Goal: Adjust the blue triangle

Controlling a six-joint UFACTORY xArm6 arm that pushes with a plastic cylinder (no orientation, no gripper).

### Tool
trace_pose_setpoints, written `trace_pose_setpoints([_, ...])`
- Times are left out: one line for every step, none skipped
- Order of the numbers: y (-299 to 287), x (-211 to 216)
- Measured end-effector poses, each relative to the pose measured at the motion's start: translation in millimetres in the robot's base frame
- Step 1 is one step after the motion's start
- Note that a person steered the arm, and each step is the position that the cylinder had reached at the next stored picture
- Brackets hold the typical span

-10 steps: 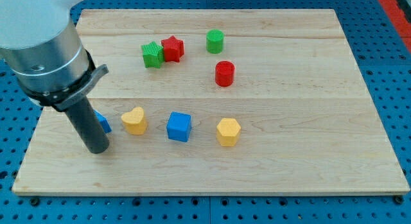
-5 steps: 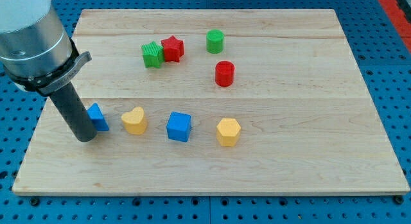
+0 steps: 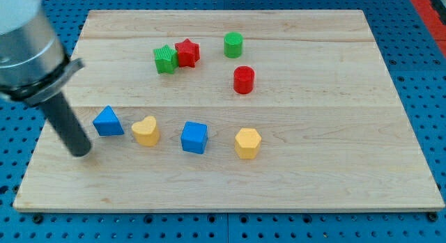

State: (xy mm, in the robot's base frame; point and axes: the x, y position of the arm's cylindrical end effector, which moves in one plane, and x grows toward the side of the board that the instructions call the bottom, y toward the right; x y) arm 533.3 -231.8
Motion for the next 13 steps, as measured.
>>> trace_pose_setpoints([-71,-17])
trace_pose_setpoints([-63,-71])
trace_pose_setpoints([-19,-114])
trace_pose_setpoints([13,-114])
trace_pose_setpoints([23,-108])
trace_pose_setpoints([20,-93])
trace_pose_setpoints([20,-84])
trace_pose_setpoints([21,-90])
trace_pose_setpoints([45,-92])
trace_pose_setpoints([61,-92])
trace_pose_setpoints([59,-89])
trace_pose_setpoints([55,-81])
trace_pose_setpoints([53,-79])
